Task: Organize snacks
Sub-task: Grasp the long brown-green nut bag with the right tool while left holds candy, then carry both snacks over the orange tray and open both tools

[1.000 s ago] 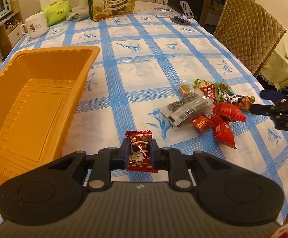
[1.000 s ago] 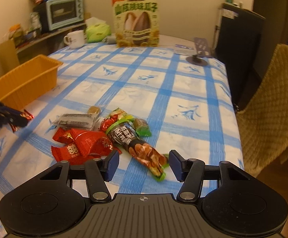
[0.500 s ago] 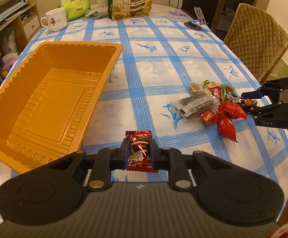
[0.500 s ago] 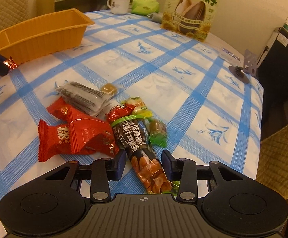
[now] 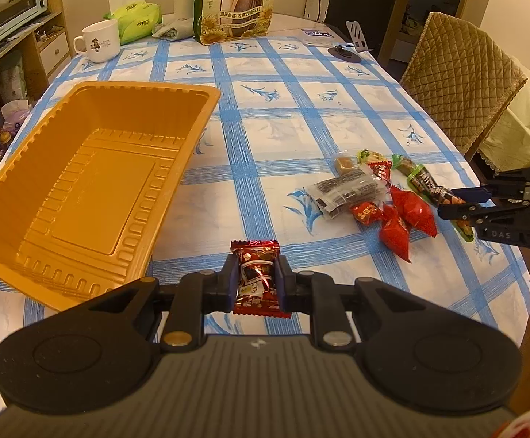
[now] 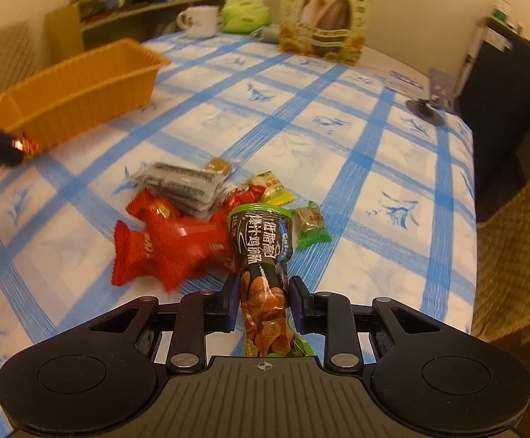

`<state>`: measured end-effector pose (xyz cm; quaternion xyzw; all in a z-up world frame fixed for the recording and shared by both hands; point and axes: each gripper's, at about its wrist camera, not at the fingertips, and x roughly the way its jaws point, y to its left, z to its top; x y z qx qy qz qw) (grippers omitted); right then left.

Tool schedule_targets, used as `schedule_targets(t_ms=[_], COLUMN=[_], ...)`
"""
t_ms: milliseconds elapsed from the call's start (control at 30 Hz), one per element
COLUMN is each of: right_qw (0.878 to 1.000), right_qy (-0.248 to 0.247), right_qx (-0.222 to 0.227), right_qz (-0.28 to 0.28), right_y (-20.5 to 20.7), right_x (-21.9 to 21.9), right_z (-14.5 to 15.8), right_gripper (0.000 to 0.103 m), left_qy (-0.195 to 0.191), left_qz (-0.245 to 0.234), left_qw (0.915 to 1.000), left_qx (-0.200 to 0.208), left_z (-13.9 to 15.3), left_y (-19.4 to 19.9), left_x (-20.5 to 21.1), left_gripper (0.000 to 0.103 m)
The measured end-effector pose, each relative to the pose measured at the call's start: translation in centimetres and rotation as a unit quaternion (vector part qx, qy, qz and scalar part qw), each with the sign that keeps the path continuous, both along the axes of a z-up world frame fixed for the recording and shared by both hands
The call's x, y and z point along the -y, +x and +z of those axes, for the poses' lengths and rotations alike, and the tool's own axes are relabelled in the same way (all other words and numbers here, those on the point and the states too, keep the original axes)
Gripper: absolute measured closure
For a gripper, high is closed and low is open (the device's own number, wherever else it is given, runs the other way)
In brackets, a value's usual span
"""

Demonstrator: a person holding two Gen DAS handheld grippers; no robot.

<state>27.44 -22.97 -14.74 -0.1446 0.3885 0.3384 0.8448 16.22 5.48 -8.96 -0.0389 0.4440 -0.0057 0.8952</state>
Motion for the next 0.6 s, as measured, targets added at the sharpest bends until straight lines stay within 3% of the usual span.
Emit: schedule_targets(t_ms=[333, 600], right_qw=[0.992, 0.985], right_qy=[0.078, 0.134], right_qx=[-0.024, -0.061], right_qz=[-0.098, -0.094], right_y=[-3.8, -7.7], right_x=[0.3, -4.2], right_z=[5.2, 9.0], right_gripper=[0.074, 0.074], left_qy=[-0.003, -0.005], left_qz=[-0.013, 0.0], left_qw=[0.9998, 0.9997], left_qx=[0.016, 0.025], left_z=[1.9, 3.8], left_y=[-1.7, -3.4], left_x=[-1.1, -4.4], left_gripper=[0.085, 0.085])
